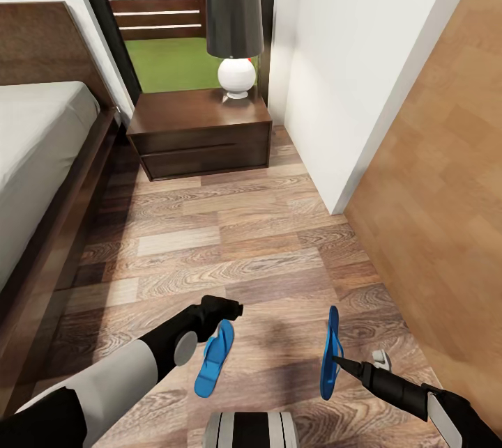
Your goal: In the bedroom, move the book from the bed onto either nightstand, and place the two sandals side by side next to the bed.
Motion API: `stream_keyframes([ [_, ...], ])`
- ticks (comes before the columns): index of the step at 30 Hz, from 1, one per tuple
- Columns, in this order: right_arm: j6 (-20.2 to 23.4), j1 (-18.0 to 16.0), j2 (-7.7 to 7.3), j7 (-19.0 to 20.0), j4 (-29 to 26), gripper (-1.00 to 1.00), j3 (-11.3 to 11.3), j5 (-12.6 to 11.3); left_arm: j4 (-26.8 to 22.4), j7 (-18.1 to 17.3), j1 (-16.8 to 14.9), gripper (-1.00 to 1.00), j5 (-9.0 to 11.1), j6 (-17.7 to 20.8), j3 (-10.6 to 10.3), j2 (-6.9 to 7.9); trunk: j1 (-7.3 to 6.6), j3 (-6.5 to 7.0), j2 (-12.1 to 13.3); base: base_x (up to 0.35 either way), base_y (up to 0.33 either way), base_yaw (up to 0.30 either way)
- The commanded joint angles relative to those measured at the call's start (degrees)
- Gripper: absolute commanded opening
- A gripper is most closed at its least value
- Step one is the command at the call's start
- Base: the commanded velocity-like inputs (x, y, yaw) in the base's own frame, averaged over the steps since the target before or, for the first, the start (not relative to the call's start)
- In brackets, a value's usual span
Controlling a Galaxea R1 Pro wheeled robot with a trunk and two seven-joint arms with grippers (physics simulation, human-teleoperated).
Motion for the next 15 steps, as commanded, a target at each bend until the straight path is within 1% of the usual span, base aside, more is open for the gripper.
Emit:
stream_keyframes([
  [1,0.5,0.0,-0.01,0.0,0.0,-1.00,0.0,-0.3,-0.1,0.0,0.0,1.00,-0.5,-0.4,-0.2,0.01,-0.01,-0.04,0.0,0.000,0.000,0.000],
  [15,0.5,0.0,-0.01,0.0,0.0,-1.00,0.0,-0.3,-0.1,-0.2,0.2,1.00,-0.4,-0.4,-0.4,-0.07,-0.01,-0.04,0.0,0.000,0.000,0.000],
])
